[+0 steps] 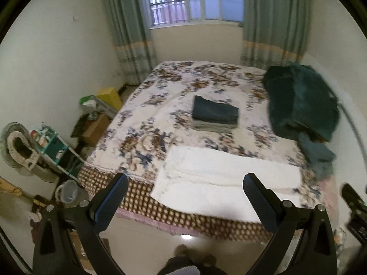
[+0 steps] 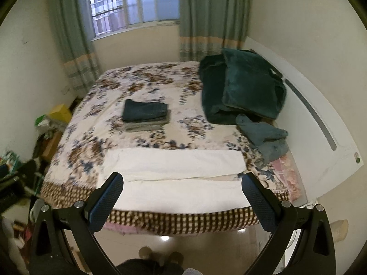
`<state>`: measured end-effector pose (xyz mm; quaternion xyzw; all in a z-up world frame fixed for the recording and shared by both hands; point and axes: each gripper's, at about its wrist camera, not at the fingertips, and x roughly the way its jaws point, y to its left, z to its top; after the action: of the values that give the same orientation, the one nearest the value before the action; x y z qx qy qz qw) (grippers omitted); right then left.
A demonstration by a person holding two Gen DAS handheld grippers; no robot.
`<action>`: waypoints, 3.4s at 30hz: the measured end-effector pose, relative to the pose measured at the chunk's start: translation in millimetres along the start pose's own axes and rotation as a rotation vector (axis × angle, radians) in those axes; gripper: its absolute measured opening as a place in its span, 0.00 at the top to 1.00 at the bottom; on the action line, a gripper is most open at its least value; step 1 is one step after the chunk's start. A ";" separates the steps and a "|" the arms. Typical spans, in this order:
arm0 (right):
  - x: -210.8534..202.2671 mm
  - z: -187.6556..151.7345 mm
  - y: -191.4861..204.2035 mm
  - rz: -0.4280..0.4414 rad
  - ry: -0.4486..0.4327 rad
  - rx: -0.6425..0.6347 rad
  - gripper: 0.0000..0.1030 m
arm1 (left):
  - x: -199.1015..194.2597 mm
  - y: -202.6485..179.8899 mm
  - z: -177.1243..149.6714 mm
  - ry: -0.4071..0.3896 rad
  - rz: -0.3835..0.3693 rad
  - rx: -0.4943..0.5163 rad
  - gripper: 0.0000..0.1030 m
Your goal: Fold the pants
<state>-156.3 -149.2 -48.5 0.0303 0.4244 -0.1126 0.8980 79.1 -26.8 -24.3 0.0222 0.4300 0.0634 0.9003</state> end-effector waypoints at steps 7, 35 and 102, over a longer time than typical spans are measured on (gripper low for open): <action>136.0 39.0 -32.0 -0.082 0.091 0.097 0.00 | 149.7 -34.4 25.8 0.177 0.045 -0.003 0.00; 840.8 -27.3 -200.3 -0.302 0.654 0.873 0.00 | 758.9 -56.2 -13.4 0.939 0.234 -0.483 0.01; 584.6 -336.3 -420.4 0.044 0.262 1.573 0.96 | 538.1 69.0 -248.1 0.674 0.105 -0.569 0.12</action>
<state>-146.8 -610.9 -695.3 0.6765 0.3217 -0.3567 0.5582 214.5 109.7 -589.0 -0.2264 0.6632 0.2287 0.6757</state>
